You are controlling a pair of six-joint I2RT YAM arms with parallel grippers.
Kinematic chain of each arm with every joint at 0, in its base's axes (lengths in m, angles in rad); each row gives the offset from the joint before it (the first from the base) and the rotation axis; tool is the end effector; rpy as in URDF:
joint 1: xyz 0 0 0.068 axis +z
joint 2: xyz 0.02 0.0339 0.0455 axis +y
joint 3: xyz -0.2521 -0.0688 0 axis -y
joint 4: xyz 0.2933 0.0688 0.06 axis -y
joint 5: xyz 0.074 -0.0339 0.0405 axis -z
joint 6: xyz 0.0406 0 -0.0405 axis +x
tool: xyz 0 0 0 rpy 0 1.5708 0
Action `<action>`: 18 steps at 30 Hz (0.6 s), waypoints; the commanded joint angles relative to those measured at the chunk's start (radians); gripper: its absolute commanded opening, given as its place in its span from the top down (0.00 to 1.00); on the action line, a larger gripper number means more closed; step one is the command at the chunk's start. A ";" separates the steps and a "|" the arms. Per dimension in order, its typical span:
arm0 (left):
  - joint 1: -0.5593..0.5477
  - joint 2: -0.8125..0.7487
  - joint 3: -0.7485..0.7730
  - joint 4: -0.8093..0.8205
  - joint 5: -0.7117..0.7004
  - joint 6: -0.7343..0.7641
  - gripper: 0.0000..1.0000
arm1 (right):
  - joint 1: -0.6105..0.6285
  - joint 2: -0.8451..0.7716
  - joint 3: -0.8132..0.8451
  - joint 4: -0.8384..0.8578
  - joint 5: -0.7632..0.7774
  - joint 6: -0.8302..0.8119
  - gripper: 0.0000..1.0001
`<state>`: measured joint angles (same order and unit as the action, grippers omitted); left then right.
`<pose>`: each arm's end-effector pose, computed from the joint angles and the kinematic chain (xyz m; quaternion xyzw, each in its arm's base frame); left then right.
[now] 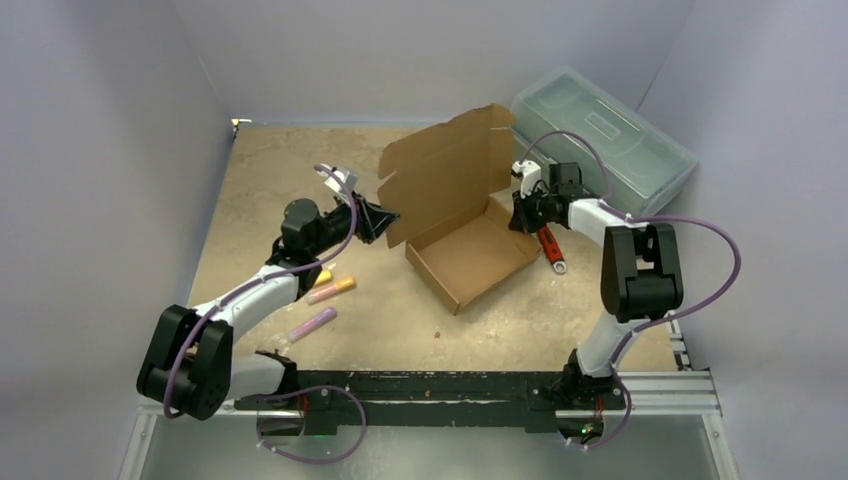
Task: Fold the paper box
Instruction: Fold the paper box at the center of the board.
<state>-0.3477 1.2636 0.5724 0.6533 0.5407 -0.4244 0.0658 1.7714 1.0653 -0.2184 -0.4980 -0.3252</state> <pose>0.2907 -0.1276 0.2089 0.1585 0.7008 -0.4299 0.5468 0.3962 0.0455 0.1283 -0.2553 0.8863 0.1919 0.3354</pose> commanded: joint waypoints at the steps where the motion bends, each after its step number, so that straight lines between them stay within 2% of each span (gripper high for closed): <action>1: -0.002 -0.041 0.081 -0.102 -0.078 0.046 0.67 | -0.011 -0.083 -0.023 0.080 0.054 0.050 1.00; 4: 0.000 -0.097 0.123 -0.273 -0.228 0.108 0.42 | -0.023 -0.106 -0.050 0.115 0.094 0.091 1.00; 7: 0.001 -0.162 0.164 -0.461 -0.459 0.135 0.10 | -0.024 -0.123 -0.061 0.115 0.139 0.104 1.00; 8: 0.001 -0.184 0.171 -0.513 -0.550 0.114 0.02 | -0.024 -0.130 -0.064 0.118 0.151 0.123 1.00; 10: 0.001 -0.229 0.179 -0.627 -0.686 0.051 0.01 | -0.024 -0.143 -0.070 0.122 0.157 0.136 1.00; 11: 0.001 -0.248 0.187 -0.685 -0.700 0.035 0.01 | -0.024 -0.148 -0.072 0.127 0.159 0.145 1.00; 13: 0.001 -0.269 0.209 -0.789 -0.650 0.021 0.01 | -0.024 -0.147 -0.074 0.128 0.155 0.153 1.00; 18: 0.001 -0.273 0.233 -1.027 -0.522 -0.060 0.11 | -0.020 -0.123 -0.058 0.106 0.117 0.163 1.00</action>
<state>-0.3473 0.9970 0.7715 -0.1040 -0.0189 -0.4023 0.0437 1.6547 0.9989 -0.1383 -0.3534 -0.2016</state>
